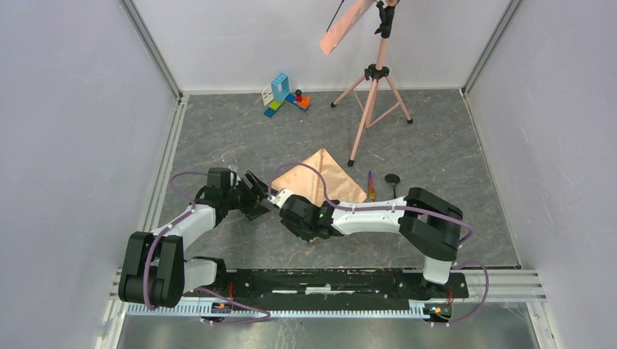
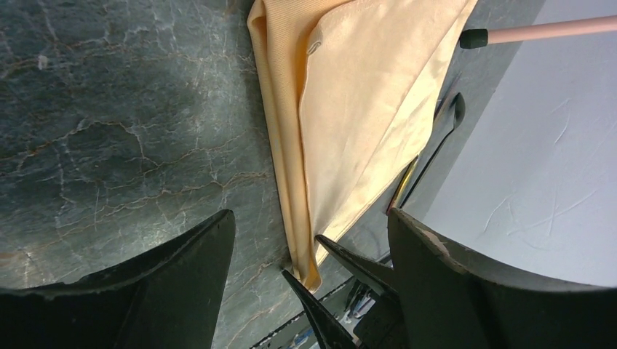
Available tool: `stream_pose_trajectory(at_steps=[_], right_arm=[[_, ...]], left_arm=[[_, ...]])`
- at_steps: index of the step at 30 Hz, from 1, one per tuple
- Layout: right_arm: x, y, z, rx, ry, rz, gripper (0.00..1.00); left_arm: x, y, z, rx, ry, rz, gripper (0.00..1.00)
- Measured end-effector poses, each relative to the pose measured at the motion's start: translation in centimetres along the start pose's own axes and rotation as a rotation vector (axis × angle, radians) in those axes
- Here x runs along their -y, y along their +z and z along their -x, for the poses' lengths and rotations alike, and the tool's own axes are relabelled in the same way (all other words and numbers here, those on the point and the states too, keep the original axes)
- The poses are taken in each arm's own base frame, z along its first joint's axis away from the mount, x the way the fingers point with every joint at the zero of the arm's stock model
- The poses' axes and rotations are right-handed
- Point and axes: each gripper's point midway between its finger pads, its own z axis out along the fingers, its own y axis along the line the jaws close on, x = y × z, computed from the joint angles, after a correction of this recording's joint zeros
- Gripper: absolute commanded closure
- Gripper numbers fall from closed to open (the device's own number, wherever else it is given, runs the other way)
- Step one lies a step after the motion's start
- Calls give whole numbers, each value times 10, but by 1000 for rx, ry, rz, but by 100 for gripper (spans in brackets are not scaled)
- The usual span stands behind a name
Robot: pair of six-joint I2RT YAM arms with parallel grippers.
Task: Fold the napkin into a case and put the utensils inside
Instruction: Pick up the upper triangle-folded napkin from the center of the board.
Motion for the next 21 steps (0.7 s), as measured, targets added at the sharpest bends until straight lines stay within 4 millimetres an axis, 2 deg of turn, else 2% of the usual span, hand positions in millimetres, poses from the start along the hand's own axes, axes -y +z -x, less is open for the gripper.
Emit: stream_pose_trajectory(at_steps=[4, 6, 12, 13, 17, 21], right_arm=[[0, 4, -3, -14, -3, -4, 52], [0, 5, -3, -15, -3, -4, 56], [-2, 10, 2, 6, 5, -2, 97], [-2, 10, 2, 9, 2, -4, 100], [1, 12, 5, 26, 2, -21, 100], [2, 12, 7, 31, -10, -22, 100]], left_arm=[[-3, 0, -1, -4, -2, 14, 16], [-4, -1, -2, -7, -2, 19, 15], [-8, -1, -4, -17, 22, 34, 9], [-9, -1, -4, -17, 27, 35, 7], [-12, -1, -5, -20, 42, 44, 4], [-14, 1, -6, -31, 35, 50, 9]])
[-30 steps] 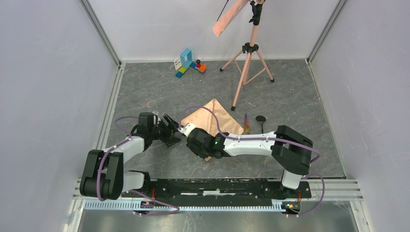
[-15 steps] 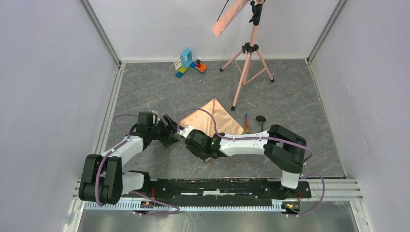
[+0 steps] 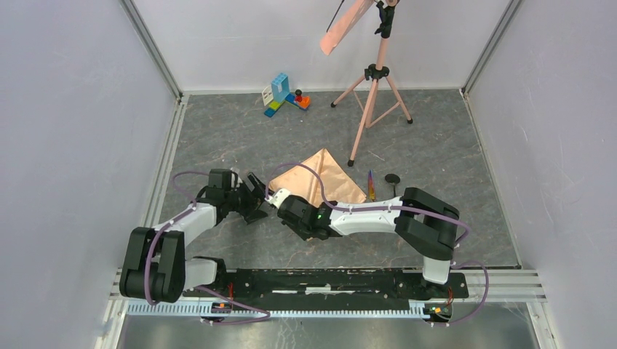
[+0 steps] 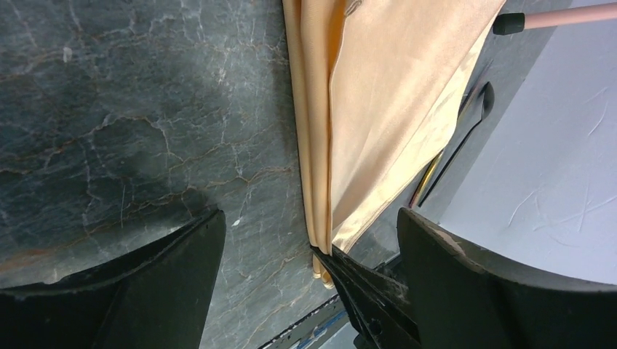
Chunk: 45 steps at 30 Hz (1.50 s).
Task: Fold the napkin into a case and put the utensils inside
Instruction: Pick up the upper triangle-folded napkin from the center of the board.
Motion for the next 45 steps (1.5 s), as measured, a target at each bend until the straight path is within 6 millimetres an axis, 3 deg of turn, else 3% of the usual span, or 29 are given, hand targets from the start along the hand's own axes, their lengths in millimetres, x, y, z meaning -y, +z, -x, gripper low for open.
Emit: stream_pose_trajectory(at_steps=[16, 26, 30, 34, 38, 41, 45], right_arm=[[4, -20, 20, 55, 25, 48, 100], [5, -20, 21, 53, 33, 56, 100], [6, -19, 22, 54, 39, 61, 100], [6, -19, 22, 55, 42, 66, 100], [6, -19, 24, 59, 42, 70, 100], [4, -21, 24, 61, 38, 79, 100], [1, -21, 26, 68, 33, 99, 100]], left_arm=[[16, 24, 12, 1, -73, -112, 17], [22, 39, 19, -3, -103, -166, 29], [23, 43, 18, -4, -111, -171, 39], [18, 47, 19, 7, -123, -147, 62], [11, 50, 20, 16, -144, -111, 77], [10, 50, 23, 19, -157, -78, 97], [26, 38, 29, 25, -135, -75, 98]])
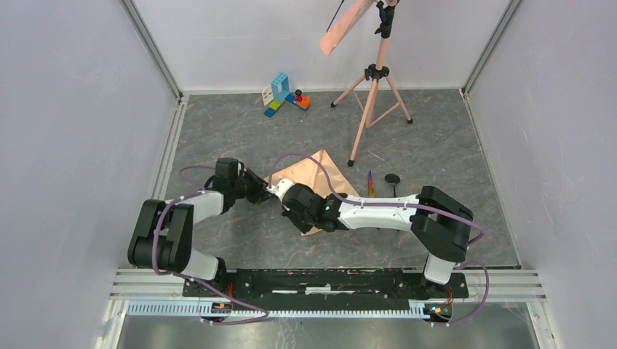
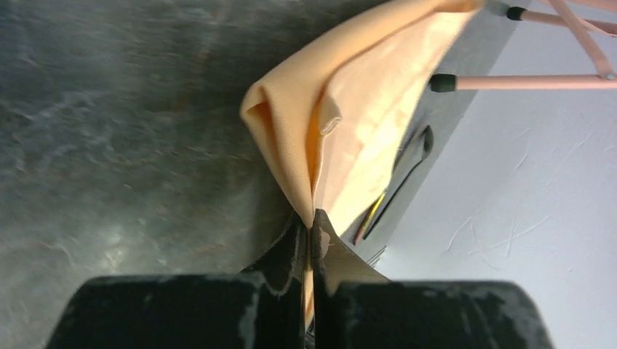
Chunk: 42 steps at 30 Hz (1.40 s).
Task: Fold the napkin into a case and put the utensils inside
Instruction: Pick up the upper triangle-folded napkin from the center of the board, then turn over the upper triangle folded napkin at the center of the board.
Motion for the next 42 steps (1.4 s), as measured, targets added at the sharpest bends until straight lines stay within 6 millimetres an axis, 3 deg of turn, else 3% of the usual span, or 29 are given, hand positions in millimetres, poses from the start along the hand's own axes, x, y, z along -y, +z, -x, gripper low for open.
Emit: stream_pose_trajectory(at_steps=[4, 8, 10, 14, 17, 19, 21, 24, 27, 30, 32, 35, 38, 39, 42], right_arm=[[-11, -1, 12, 36, 2, 42, 100], [-42, -6, 48, 152, 56, 170, 100], [-66, -15, 82, 247, 110, 284, 100], [-114, -38, 146, 410, 199, 520, 100], [-150, -60, 183, 511, 262, 717, 100], [-164, -74, 196, 559, 304, 826, 100], [-173, -85, 205, 596, 358, 930, 100], [-171, -83, 201, 609, 435, 1019, 100], [-153, -54, 177, 574, 525, 1037, 100], [-121, -10, 132, 475, 623, 971, 100], [-101, 9, 99, 416, 683, 926, 100], [-74, 21, 59, 362, 752, 867, 100], [-50, 22, 31, 354, 798, 818, 98], [-43, 21, 24, 353, 810, 803, 96], [-23, 15, 7, 354, 841, 757, 79]], left_arm=[[26, -23, 6, 21, 42, 12, 98], [43, -70, 22, 115, 67, 100, 98], [47, -105, 34, 200, 68, 163, 98], [58, -195, 61, 454, 83, 267, 98], [79, -252, 63, 606, 165, 288, 98], [94, -278, 58, 655, 233, 289, 98], [99, -287, 57, 665, 275, 303, 98], [90, -264, 61, 569, 330, 377, 98], [69, -204, 61, 365, 394, 506, 98], [39, -135, 60, 177, 449, 633, 98], [22, -100, 55, 90, 482, 698, 98], [9, -59, 42, -13, 551, 766, 98], [13, -26, 27, -76, 624, 782, 96], [16, -17, 21, -92, 647, 780, 93], [27, 8, 6, -131, 719, 761, 60]])
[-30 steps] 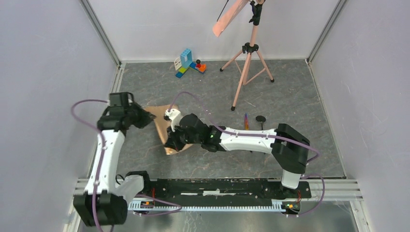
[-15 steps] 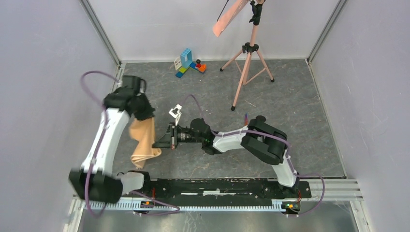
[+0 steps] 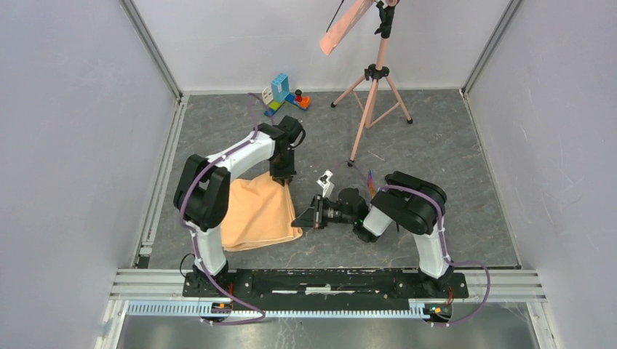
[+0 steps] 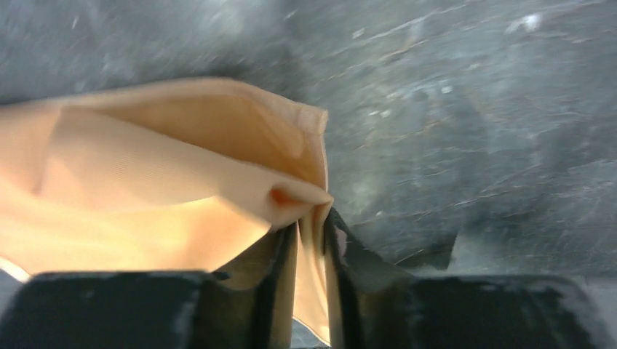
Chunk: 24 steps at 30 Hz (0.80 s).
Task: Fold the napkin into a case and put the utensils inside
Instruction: Turn over the upper triangle folded napkin at the center of the board.
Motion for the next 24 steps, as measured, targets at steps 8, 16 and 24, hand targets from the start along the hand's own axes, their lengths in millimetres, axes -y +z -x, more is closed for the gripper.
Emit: stream_pose_trajectory(at_steps=[8, 16, 24], right_arm=[[14, -40, -16, -72, -71, -92, 47], [14, -54, -10, -97, -213, -153, 47], [18, -51, -20, -134, -226, -162, 55]], left_arm=[[33, -18, 28, 127, 75, -89, 28], [15, -73, -32, 187, 118, -229, 36], [24, -38, -140, -8, 242, -230, 46]])
